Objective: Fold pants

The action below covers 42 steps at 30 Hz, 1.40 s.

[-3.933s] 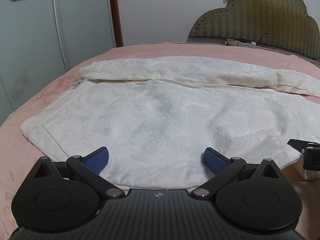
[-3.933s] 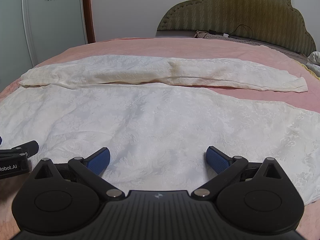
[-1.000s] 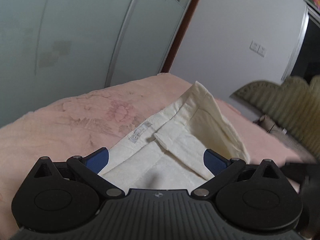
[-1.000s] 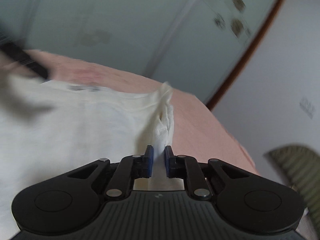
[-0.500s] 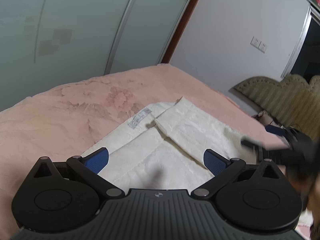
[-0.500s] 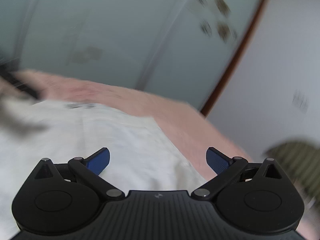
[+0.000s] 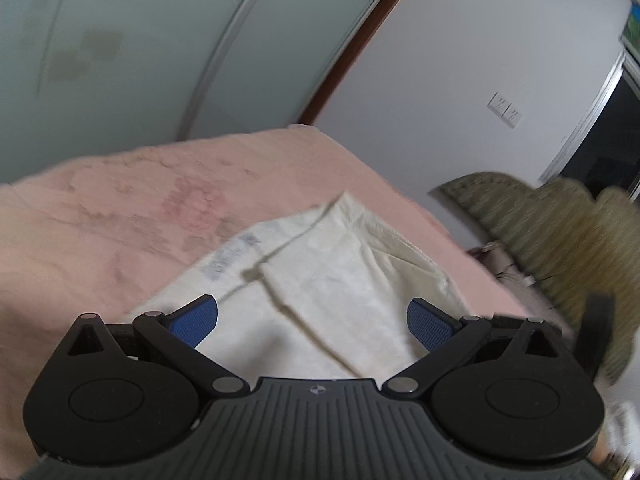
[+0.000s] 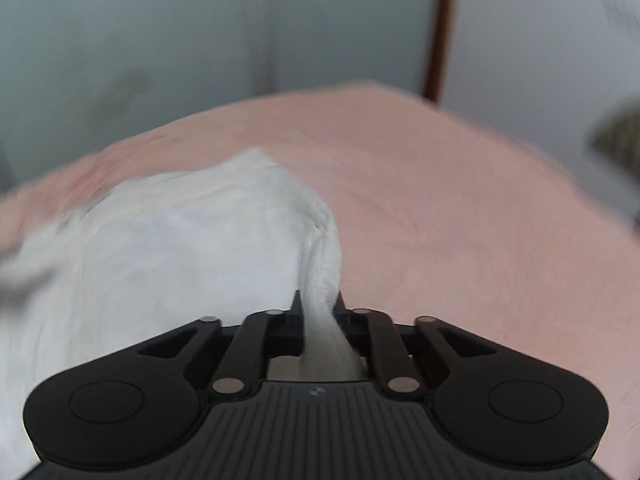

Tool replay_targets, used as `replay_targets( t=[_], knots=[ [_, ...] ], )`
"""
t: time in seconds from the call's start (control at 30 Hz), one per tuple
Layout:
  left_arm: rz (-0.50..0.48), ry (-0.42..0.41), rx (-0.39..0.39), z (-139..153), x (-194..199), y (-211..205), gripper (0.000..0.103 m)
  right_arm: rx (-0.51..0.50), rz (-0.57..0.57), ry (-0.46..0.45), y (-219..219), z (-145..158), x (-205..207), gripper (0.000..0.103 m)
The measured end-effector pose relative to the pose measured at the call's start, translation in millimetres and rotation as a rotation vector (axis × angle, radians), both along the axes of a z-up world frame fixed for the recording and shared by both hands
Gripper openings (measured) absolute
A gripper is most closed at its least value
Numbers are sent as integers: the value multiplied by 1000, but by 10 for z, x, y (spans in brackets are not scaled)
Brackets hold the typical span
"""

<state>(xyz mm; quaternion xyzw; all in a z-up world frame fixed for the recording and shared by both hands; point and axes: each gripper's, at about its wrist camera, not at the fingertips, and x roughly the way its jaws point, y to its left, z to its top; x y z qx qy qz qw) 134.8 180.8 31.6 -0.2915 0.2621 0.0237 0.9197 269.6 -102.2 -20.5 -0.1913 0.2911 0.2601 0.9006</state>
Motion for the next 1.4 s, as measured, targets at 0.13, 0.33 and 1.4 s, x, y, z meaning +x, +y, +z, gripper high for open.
replay_targets(
  t=[0.13,0.33,1.4],
  knots=[
    [-19,-87,-64,103,-50,22,102,-178,137,-214,317,99,-834,9],
    [1,-104,-165,39,161,102,102,-254,235,-277,520,-10,-1562,9],
    [-208,112,486,-417,-537,-56,35,-194,238,-141,955,-276,-2672,12]
  ],
)
